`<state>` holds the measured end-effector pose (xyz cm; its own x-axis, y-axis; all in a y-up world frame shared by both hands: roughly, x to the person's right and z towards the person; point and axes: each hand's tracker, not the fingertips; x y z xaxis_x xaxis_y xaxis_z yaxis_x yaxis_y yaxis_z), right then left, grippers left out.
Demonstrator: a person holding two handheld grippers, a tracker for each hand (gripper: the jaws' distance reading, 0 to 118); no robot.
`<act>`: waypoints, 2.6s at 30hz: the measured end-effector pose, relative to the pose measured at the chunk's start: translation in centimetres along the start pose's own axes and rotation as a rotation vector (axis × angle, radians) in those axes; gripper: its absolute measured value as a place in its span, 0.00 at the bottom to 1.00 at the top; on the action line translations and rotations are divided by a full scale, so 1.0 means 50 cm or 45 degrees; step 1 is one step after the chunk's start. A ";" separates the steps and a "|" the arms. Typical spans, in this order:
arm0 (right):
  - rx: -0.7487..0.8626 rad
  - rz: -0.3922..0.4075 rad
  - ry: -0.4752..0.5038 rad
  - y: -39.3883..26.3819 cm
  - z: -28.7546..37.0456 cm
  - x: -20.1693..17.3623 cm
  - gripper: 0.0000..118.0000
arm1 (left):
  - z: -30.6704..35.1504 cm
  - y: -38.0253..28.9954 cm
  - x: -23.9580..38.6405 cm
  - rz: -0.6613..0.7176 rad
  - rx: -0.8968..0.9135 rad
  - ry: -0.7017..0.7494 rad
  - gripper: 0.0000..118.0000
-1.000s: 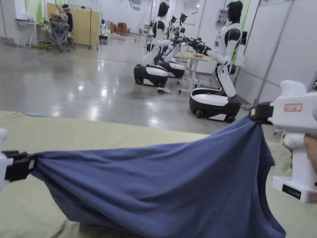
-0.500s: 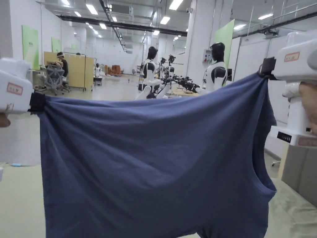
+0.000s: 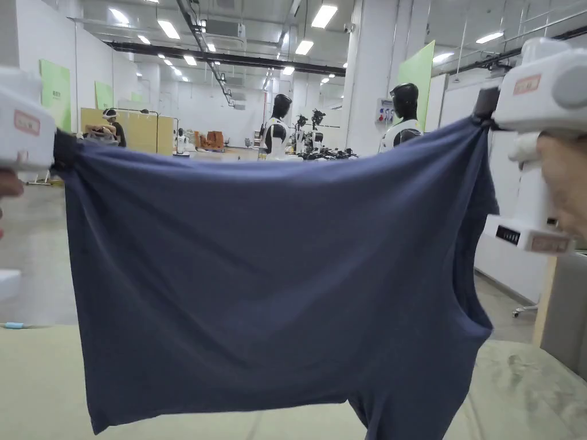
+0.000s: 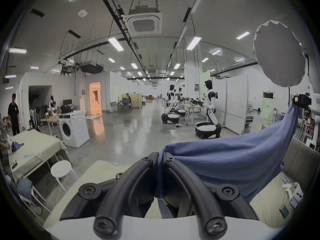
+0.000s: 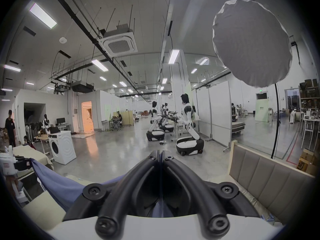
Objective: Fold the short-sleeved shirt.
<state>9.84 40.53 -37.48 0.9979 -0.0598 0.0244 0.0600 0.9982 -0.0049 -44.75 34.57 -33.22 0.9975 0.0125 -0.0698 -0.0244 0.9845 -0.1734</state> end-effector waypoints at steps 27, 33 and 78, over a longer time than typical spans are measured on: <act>-0.306 -0.068 0.196 -0.524 0.615 0.133 0.02 | 0.512 -0.619 -0.014 -0.017 -0.273 -0.198 0.05; -0.547 0.143 0.180 -0.803 0.809 0.156 0.02 | 0.693 -0.882 -0.032 -0.081 -0.478 -0.121 0.05; -0.882 0.122 0.001 -0.947 0.992 0.144 0.08 | 0.671 -0.992 -0.083 -0.131 -0.739 -0.187 0.03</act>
<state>12.97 -6.84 12.50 0.9996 0.0282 -0.0087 -0.0272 0.7651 -0.6433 -45.44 -8.43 8.64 0.9944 -0.0130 0.1048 0.0814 0.7263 -0.6825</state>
